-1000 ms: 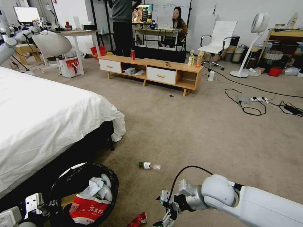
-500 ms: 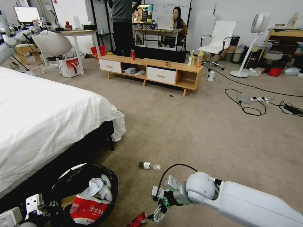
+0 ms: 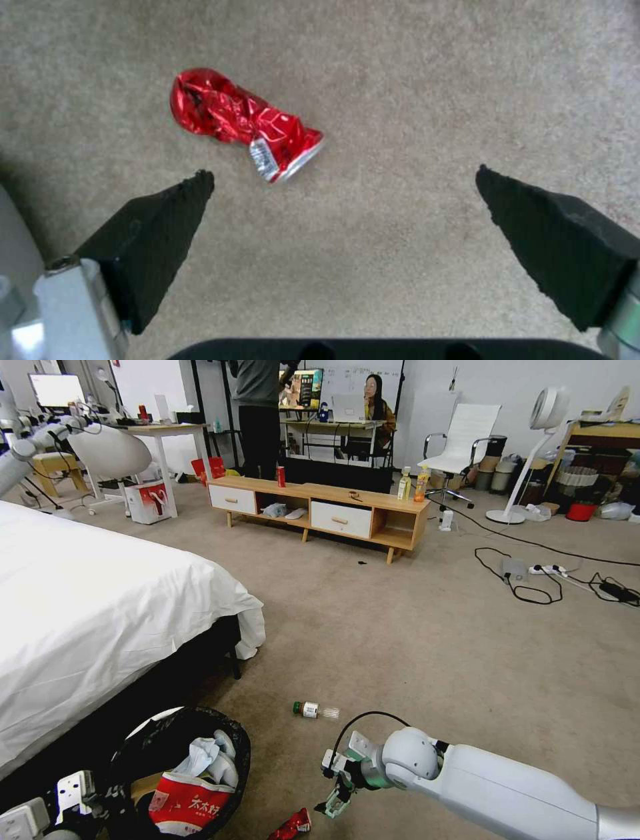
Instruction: Pick up the trash bin and place the garbage on the floor into it.
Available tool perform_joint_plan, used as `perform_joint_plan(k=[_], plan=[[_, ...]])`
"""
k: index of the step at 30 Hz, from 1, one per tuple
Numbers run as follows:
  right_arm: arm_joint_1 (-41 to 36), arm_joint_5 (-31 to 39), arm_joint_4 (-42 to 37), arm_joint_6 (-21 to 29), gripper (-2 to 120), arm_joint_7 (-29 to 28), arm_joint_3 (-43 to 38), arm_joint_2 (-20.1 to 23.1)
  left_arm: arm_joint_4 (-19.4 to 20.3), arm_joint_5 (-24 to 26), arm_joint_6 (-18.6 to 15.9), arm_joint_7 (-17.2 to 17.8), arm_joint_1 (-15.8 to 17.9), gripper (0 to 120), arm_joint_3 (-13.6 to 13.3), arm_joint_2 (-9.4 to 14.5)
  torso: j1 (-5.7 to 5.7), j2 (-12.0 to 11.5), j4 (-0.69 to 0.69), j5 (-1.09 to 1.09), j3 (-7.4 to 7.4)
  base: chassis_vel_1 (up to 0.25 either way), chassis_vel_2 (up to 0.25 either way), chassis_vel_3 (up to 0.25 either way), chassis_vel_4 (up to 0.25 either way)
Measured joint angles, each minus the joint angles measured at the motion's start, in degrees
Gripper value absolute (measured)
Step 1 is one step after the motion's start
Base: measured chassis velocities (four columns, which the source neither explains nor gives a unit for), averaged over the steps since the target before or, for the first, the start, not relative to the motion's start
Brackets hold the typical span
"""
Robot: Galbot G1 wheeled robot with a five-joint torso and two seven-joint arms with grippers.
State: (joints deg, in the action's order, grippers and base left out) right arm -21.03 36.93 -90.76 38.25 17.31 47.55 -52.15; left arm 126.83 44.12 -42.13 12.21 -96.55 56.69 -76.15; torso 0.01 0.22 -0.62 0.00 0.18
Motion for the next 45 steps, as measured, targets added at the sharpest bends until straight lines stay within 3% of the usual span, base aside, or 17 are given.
perform_joint_plan(k=[29, 45], plan=[[3.3, -2.8, 10.5, -2.7, 100, 2.2, 5.8, -7.6, 0.0, 0.1, 0.0, -0.4, 0.5, 1, -0.2, -1.0, 0.0, 0.0, 0.0, 0.0, 0.0, 0.0, 0.0, 0.0, 0.0], [6.1, -3.6, 13.1, -5.4, 100, 1.7, 9.5, -14.3, 0.5, 0.1, 0.0, -0.5, 0.5, 1, -0.2, -1.2, 0.0, 0.0, 0.0, 0.0, 0.0, 0.0, 0.0, 0.0, 0.0]])
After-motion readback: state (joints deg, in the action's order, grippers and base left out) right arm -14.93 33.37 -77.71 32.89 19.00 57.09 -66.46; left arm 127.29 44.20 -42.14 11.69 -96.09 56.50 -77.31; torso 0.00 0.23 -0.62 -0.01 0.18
